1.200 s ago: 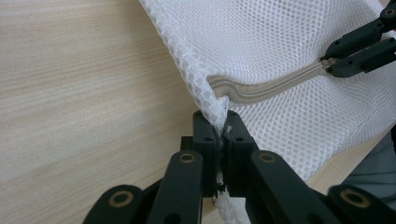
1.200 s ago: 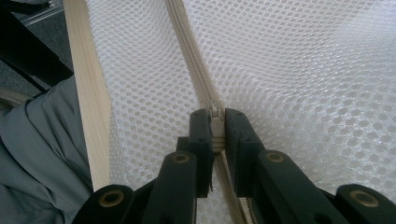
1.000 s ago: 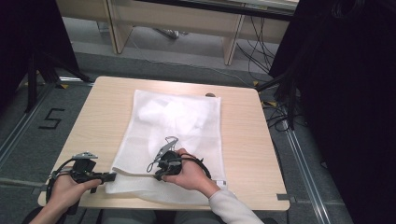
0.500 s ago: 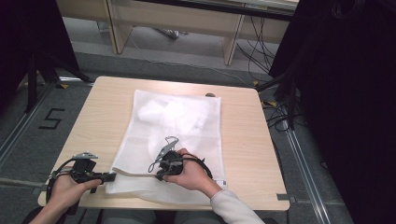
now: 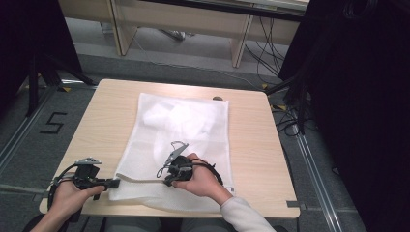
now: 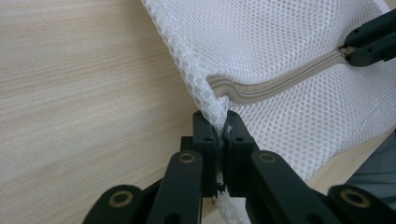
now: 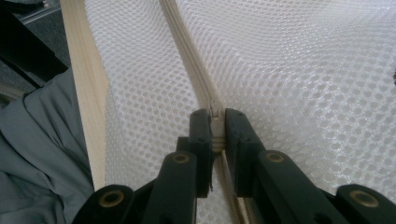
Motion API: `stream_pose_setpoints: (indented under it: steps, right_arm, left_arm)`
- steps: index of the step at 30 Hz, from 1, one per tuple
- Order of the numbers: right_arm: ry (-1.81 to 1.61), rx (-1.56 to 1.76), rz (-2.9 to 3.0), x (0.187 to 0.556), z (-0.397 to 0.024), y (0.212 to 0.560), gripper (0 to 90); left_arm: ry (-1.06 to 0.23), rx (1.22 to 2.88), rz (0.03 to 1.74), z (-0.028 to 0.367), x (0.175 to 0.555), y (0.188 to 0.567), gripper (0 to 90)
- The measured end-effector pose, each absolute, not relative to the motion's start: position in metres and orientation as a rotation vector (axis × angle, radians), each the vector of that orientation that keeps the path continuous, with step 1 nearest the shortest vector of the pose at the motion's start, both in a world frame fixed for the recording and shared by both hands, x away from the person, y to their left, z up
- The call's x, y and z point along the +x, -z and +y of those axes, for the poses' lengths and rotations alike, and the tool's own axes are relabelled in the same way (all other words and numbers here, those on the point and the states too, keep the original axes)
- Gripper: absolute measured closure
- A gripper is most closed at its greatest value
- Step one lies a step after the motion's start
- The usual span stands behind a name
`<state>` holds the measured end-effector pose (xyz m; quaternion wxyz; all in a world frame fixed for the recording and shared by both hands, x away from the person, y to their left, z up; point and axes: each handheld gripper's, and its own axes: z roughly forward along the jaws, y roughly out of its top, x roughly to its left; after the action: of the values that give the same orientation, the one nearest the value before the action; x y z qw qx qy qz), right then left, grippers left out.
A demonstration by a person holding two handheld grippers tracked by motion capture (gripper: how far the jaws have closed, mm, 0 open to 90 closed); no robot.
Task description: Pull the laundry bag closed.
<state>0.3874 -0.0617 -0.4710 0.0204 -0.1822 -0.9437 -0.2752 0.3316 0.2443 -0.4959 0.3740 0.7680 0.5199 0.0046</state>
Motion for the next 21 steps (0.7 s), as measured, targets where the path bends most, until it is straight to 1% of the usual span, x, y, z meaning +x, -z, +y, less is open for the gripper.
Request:
stream_pose_setpoints:
  steps: [21]
  right_arm:
    - [0.856,-0.598,-2.924,0.388,-0.074,0.468,82.5]
  left_arm:
    - [-0.014,1.968,1.33,0.245,0.332,0.496,85.4]
